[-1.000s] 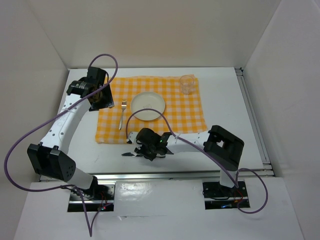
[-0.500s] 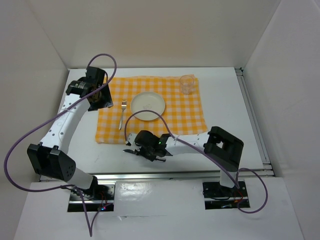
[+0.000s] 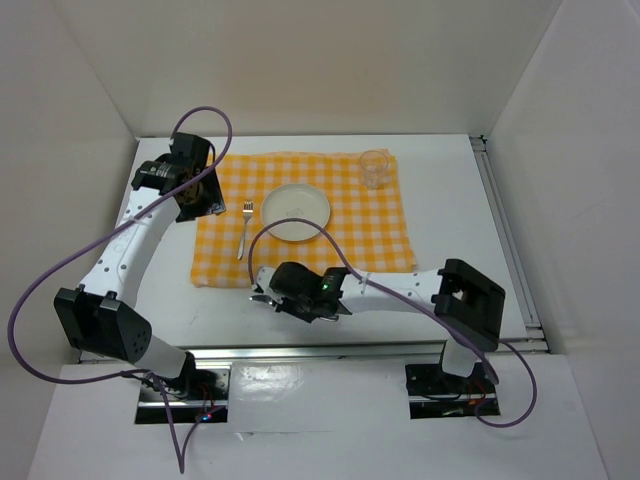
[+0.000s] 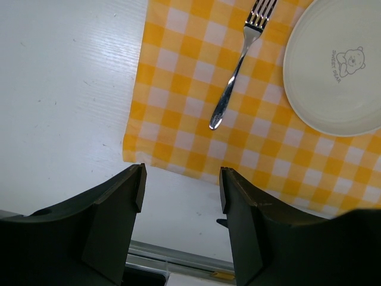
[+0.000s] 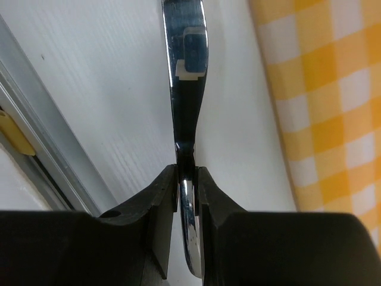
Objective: Set the dinner table for one person
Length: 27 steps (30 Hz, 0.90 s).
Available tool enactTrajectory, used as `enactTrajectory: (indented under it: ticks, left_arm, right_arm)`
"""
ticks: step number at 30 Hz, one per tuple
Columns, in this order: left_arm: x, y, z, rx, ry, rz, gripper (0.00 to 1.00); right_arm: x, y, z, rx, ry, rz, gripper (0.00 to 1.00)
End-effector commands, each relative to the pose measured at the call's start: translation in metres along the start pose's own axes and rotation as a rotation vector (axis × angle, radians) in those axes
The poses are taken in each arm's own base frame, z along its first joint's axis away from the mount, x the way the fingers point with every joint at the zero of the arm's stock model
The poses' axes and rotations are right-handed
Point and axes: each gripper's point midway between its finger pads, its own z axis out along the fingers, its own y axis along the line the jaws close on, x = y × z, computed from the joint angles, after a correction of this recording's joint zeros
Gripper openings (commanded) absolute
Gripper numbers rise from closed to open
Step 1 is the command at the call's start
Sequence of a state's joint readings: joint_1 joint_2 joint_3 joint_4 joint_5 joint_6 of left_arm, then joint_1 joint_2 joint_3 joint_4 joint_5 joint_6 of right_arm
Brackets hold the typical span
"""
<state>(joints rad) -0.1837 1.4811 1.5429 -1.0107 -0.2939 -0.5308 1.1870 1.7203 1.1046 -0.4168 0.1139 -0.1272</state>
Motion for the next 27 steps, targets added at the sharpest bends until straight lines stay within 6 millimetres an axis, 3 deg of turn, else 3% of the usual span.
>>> enactTrajectory:
  ticks: [1,6,10,13,14,16,17,22,23,25,26,27]
  left_arm:
    - [-0.015,0.002,-0.014,0.002,-0.058,-0.037,0.69]
    - [-0.015,0.002,-0.014,0.003,-0.058,-0.046,0.69]
    - [-0.016,0.004,-0.014,-0.007,-0.062,-0.046,0.69]
    - [-0.014,0.007,-0.011,-0.016,-0.055,-0.060,0.69]
    - [-0.012,0.008,-0.009,-0.020,-0.047,-0.058,0.69]
    - [-0.013,0.005,-0.009,-0.008,-0.051,-0.060,0.69]
    - [-0.013,0.005,-0.009,-0.008,-0.051,-0.060,0.69]
    - [-0.012,0.005,-0.007,-0.008,-0.051,-0.060,0.69]
    - [-0.012,0.005,-0.007,-0.008,-0.051,-0.060,0.69]
    - [-0.013,0.002,-0.007,0.006,-0.054,-0.062,0.69]
    - [-0.011,0.003,-0.005,0.002,-0.046,-0.060,0.69]
    - [-0.011,0.003,-0.005,0.002,-0.046,-0.060,0.69]
  right_arm:
    - [-0.047,-0.014,-0.035,0.061,-0.149,0.015,0.03]
    - [-0.046,-0.018,-0.034,0.065,-0.148,0.024,0.03]
    - [-0.056,-0.034,-0.044,0.079,-0.189,0.083,0.03]
    - [-0.064,-0.062,-0.055,0.098,-0.231,0.211,0.03]
    - [-0.066,-0.082,-0.062,0.120,-0.251,0.266,0.03]
    - [-0.065,-0.099,-0.071,0.132,-0.266,0.333,0.03]
    - [-0.064,-0.117,-0.075,0.151,-0.279,0.398,0.03]
    - [-0.035,-0.165,-0.085,0.215,-0.224,0.622,0.03]
    - [-0.026,-0.182,-0.089,0.249,-0.221,0.714,0.03]
    - [-0.001,-0.203,-0.081,0.302,-0.170,0.865,0.03]
    - [-0.002,-0.200,-0.077,0.285,-0.165,0.892,0.03]
    - [0.014,-0.210,-0.071,0.298,-0.129,0.954,0.03]
